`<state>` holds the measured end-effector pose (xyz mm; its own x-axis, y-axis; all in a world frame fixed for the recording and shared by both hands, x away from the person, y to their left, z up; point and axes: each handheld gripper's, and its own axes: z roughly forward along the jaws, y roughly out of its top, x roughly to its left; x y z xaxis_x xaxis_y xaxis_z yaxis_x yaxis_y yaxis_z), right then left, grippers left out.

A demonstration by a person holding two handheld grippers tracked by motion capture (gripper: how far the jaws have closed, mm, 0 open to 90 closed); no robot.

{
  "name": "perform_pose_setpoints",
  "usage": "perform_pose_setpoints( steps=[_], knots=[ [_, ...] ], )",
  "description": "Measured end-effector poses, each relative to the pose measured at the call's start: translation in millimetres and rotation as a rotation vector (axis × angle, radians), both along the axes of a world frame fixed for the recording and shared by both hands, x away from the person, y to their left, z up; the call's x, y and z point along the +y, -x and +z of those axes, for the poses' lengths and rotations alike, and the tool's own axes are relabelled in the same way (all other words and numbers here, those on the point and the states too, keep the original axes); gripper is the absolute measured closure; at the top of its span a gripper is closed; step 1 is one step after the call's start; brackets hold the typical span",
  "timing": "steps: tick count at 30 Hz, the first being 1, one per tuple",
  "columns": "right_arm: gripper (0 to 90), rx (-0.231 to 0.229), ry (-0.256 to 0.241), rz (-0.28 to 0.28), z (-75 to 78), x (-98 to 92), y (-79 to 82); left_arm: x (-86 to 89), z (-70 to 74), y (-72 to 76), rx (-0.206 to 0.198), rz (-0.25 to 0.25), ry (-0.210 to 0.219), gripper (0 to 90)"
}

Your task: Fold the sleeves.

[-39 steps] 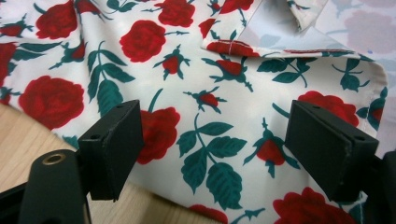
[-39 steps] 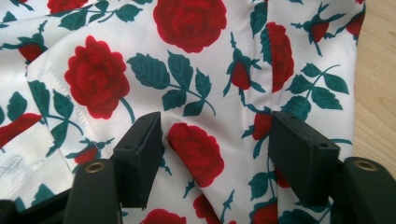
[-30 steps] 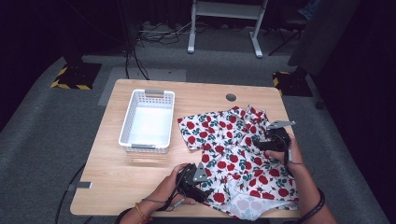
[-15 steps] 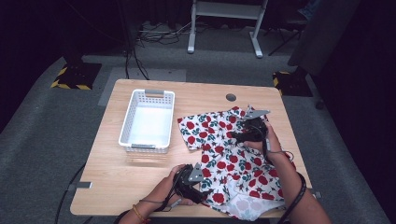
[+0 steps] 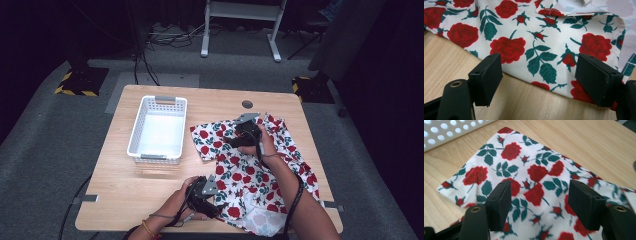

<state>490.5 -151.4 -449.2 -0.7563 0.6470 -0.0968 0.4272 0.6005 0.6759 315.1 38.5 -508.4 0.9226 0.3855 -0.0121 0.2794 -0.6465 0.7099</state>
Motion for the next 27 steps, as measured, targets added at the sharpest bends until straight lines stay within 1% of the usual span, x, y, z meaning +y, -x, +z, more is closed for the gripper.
perform_pose_setpoints(
  steps=[5, 7, 9, 15, 27],
  knots=[
    [35.5, 0.007, 0.005, 0.013, -4.6, 17.1, -4.5, 0.0, 0.2, 0.0, 0.000, -0.001, -0.002, 21.6],
    [35.1, 0.012, 0.022, 0.013, -7.1, 22.4, -6.2, 0.0, 0.1, 0.6, 0.000, 0.002, -0.001, 21.8],
    [35.0, 0.014, 0.022, 0.017, -8.3, 26.4, -7.2, 0.1, 0.1, 0.8, 0.001, 0.001, -0.001, 21.9],
    [34.7, 0.025, 0.031, 0.033, -11.5, 40.7, -6.7, -0.1, 0.1, 0.9, 0.000, -0.003, -0.001, 21.9],
    [34.5, 0.032, 0.040, 0.061, -16.7, 72.2, -5.2, 1.2, 0.2, 4.1, -0.002, -0.008, -0.002, 22.0]
  ],
)
